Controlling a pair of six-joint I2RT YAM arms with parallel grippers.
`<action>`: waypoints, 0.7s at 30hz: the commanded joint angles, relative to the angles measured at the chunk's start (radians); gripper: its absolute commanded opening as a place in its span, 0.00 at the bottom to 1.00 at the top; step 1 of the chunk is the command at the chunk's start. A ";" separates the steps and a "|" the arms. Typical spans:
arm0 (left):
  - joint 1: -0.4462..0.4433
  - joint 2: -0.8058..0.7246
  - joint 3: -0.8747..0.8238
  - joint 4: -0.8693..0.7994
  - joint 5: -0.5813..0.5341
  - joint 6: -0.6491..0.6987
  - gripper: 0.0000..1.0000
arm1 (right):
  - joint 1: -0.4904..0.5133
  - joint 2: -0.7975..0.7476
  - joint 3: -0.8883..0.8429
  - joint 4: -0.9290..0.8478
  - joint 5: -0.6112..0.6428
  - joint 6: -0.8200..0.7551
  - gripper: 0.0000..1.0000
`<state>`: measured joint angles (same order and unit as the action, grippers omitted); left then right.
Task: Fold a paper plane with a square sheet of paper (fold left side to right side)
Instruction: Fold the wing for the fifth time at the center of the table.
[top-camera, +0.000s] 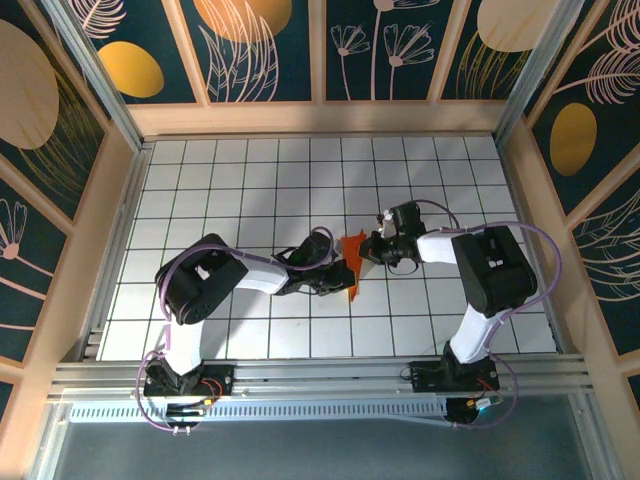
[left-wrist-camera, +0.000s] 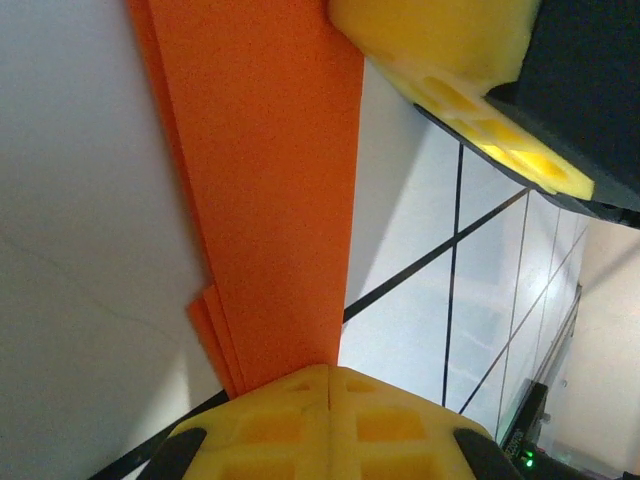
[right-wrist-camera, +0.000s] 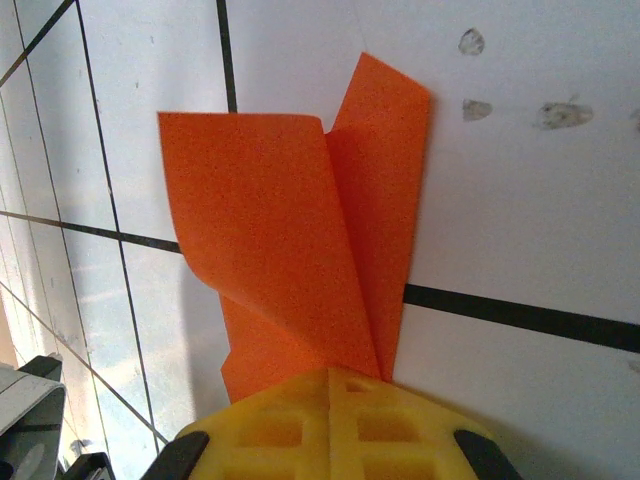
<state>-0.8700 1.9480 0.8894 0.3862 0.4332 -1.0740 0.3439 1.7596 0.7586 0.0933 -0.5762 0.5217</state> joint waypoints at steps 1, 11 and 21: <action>-0.016 0.038 0.043 -0.123 -0.039 0.046 0.00 | 0.002 0.020 0.001 -0.066 0.040 -0.014 0.00; -0.033 0.084 0.126 -0.324 -0.130 0.118 0.00 | -0.030 -0.119 0.002 -0.004 0.002 0.010 0.00; -0.035 0.081 0.135 -0.388 -0.180 0.143 0.00 | -0.147 -0.307 -0.005 -0.066 0.062 -0.074 0.00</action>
<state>-0.9047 1.9850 1.0447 0.1585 0.3351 -0.9646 0.2153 1.4899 0.7578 0.0734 -0.5442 0.4953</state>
